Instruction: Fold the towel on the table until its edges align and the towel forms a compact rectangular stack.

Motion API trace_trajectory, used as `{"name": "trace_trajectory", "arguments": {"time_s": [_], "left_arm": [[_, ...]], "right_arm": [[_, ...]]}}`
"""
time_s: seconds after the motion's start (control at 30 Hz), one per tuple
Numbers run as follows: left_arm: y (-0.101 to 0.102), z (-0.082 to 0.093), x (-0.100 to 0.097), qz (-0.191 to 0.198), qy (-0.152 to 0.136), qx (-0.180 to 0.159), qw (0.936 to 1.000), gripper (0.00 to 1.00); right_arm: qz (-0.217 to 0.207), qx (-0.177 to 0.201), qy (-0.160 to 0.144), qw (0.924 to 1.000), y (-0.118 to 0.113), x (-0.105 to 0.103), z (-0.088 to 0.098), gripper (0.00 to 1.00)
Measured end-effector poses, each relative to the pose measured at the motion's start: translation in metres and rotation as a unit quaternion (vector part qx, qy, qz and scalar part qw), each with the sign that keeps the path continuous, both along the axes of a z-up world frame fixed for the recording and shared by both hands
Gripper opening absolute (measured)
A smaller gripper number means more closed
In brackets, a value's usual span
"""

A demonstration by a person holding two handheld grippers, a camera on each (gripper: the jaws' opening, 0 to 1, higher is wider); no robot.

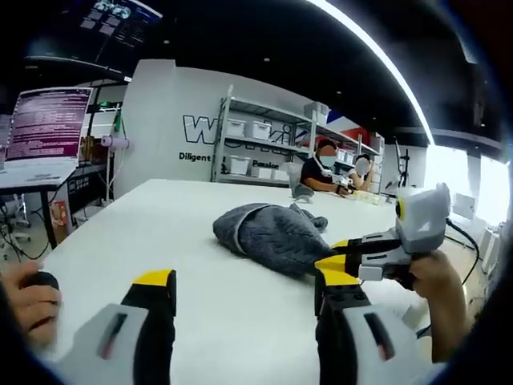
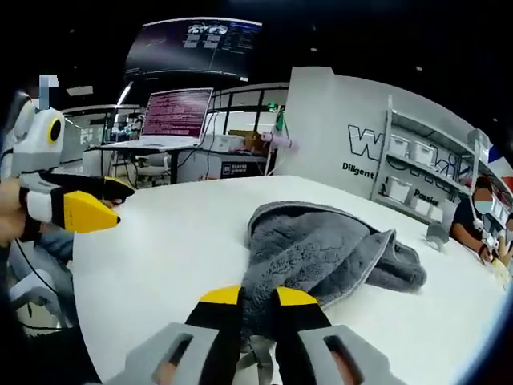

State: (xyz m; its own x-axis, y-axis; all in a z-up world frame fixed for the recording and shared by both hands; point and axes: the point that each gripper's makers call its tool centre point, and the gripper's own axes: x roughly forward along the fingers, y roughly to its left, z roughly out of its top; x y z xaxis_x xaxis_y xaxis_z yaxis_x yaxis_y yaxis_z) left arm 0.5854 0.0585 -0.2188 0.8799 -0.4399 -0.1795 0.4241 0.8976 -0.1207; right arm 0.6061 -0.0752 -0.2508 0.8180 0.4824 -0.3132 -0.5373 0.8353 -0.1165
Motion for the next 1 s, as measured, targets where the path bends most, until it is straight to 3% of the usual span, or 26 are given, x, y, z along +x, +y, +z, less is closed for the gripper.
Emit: {"name": "trace_trajectory", "arguments": {"time_s": [0.13, 0.3, 0.47, 0.57, 0.67, 0.77, 1.0], "left_arm": [[-0.002, 0.002, 0.000, -0.002, -0.001, -0.003, 1.0000, 0.74], [0.000, 0.006, 0.001, 0.001, -0.006, -0.008, 1.0000, 0.74], [0.003, 0.006, 0.003, 0.003, -0.004, -0.010, 0.9999, 0.74], [0.000, 0.003, 0.005, 0.000, -0.001, -0.008, 1.0000, 0.73], [-0.012, -0.002, 0.005, -0.023, 0.007, 0.003, 0.9997, 0.73], [-0.035, -0.007, 0.001, -0.059, 0.010, 0.011, 0.9981, 0.71], [-0.058, -0.010, -0.005, -0.088, 0.007, 0.021, 0.9959, 0.70]], "right_arm": [[0.034, 0.057, -0.006, 0.9978, 0.016, -0.005, 0.014, 0.12], [0.074, 0.122, -0.013, 0.9897, 0.036, -0.014, 0.032, 0.11], [0.061, 0.148, -0.028, 0.9867, 0.030, -0.016, 0.044, 0.10], [0.050, 0.191, -0.044, 0.9792, 0.021, -0.017, 0.061, 0.10], [0.052, 0.214, -0.053, 0.9741, 0.019, -0.020, 0.070, 0.09], [0.071, 0.251, -0.056, 0.9638, 0.027, -0.029, 0.081, 0.09], [0.123, 0.267, -0.039, 0.9550, 0.058, -0.042, 0.087, 0.09]]}}
